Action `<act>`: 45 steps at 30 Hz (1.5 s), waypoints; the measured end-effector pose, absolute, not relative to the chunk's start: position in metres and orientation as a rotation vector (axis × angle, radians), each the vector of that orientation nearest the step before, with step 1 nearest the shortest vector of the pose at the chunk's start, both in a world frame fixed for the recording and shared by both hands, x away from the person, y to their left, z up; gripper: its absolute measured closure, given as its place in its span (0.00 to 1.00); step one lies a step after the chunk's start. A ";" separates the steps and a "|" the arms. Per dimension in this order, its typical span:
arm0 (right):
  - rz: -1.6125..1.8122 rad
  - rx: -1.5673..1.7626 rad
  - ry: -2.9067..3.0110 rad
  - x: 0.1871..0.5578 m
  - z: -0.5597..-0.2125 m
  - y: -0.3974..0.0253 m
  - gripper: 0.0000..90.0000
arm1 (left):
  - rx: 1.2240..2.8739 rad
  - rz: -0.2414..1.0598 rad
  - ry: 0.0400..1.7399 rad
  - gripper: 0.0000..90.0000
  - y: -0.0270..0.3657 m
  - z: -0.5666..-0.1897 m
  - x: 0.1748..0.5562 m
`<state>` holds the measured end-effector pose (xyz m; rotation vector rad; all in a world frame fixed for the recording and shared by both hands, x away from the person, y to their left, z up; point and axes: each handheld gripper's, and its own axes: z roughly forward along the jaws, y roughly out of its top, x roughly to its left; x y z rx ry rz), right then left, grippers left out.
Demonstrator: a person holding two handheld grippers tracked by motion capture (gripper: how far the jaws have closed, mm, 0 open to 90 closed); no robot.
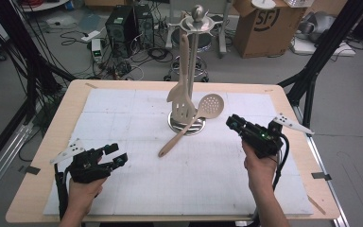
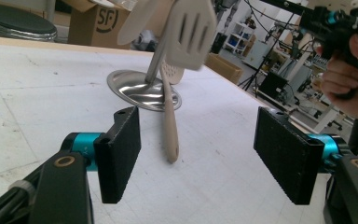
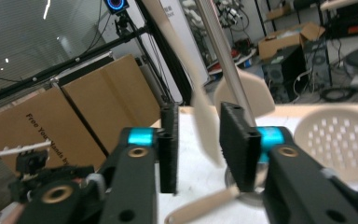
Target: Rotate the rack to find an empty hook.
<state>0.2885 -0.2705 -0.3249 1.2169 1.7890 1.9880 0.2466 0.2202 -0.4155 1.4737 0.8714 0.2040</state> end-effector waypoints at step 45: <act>2.139 1.161 1.529 0.392 -0.203 -0.206 1.00 | 1.491 0.189 0.887 0.38 0.222 -0.426 0.241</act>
